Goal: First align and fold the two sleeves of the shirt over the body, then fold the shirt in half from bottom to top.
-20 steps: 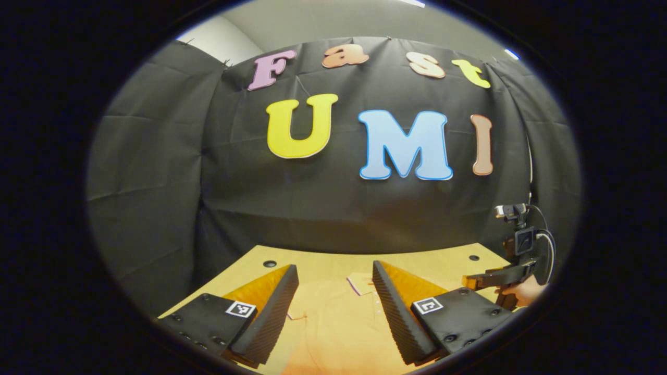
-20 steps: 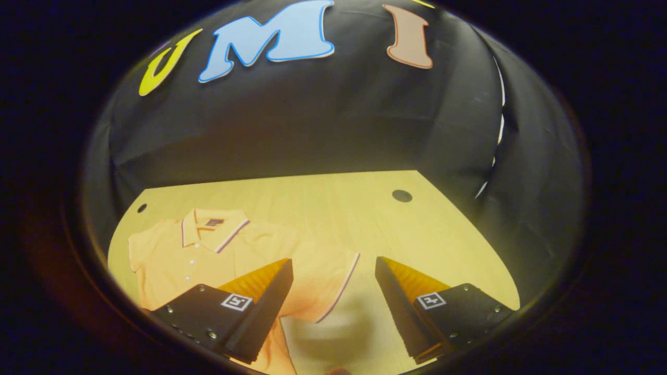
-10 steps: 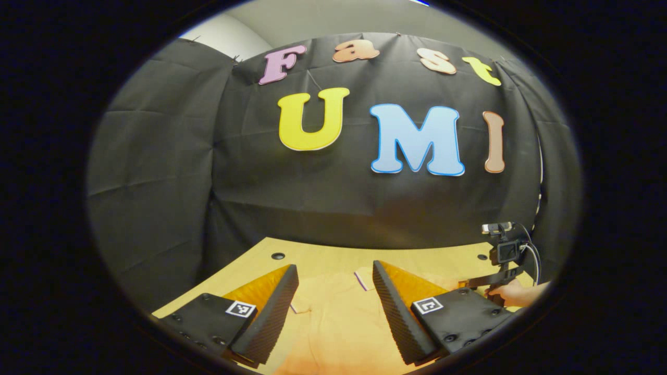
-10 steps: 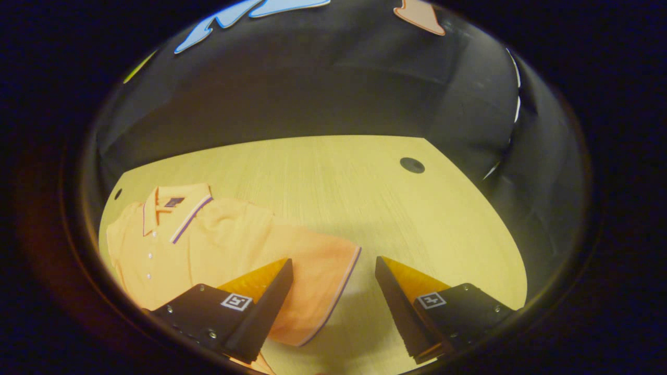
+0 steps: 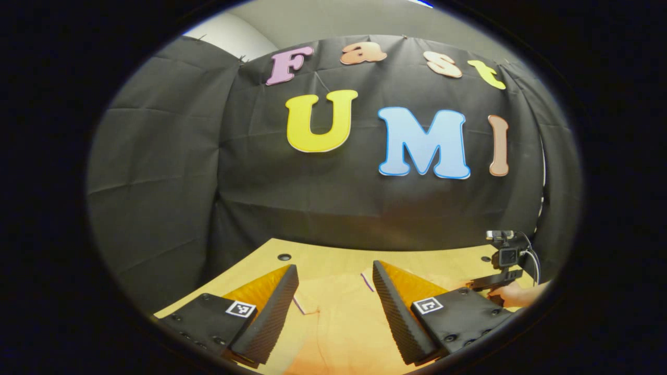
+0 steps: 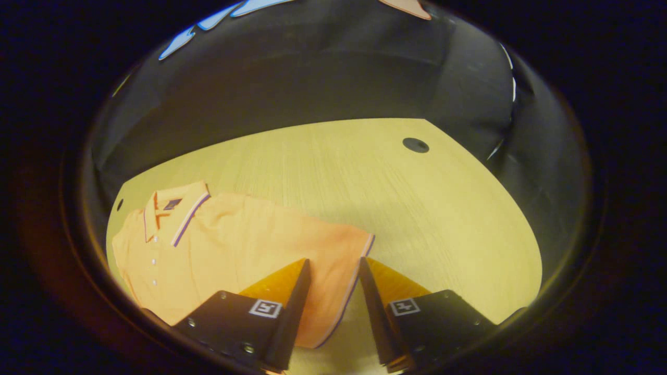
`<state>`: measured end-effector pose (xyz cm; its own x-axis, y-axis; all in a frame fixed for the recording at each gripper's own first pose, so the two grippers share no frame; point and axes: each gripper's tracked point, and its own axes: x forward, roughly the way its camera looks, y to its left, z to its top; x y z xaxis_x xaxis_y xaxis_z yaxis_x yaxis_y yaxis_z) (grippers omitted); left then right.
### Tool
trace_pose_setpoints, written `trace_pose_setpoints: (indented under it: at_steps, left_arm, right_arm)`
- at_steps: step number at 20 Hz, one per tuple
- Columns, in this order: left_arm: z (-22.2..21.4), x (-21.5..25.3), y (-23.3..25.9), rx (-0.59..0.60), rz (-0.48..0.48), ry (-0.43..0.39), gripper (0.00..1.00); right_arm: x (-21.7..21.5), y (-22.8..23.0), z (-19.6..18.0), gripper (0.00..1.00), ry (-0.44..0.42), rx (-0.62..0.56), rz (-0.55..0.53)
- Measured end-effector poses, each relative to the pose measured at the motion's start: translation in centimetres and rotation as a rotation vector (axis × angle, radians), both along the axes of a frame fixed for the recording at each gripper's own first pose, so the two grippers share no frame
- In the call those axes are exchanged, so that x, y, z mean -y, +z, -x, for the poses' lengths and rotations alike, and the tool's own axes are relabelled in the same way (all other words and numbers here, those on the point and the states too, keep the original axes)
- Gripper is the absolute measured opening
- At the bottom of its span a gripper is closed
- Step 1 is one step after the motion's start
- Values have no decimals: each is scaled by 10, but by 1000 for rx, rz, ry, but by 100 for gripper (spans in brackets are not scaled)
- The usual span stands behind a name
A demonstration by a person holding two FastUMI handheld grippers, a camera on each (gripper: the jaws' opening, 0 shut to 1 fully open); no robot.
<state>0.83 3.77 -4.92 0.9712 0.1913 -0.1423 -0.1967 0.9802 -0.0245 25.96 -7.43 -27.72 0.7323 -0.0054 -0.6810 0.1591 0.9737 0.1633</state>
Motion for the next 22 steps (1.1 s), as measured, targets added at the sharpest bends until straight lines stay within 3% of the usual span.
trace_pose_setpoints:
  at_steps: [1,2,3,5,6,10,15,22]
  left_arm:
    - [2,-2,-1,-1,2,4,95]
    - [3,-4,-1,-1,3,8,95]
    - [5,-5,-2,-1,4,11,95]
    - [8,-8,-1,-1,1,19,95]
    - [10,-8,-1,1,-2,22,94]
    - [16,-11,1,5,-10,38,95]
    - [15,-9,-5,0,8,27,95]
    - [10,-24,-6,14,16,15,95]
  right_arm:
    - [0,0,0,46,2,-2,-1]
    - [0,1,1,46,-2,-7,-7]
    - [-2,6,1,14,-12,-6,-24]
    - [-2,6,-1,17,-18,-6,-21]
    - [-4,4,0,4,-20,-1,-8]
    - [-8,25,-2,4,14,61,54]
    - [-28,73,-3,4,124,203,148]
    - [-83,86,9,4,238,233,153]
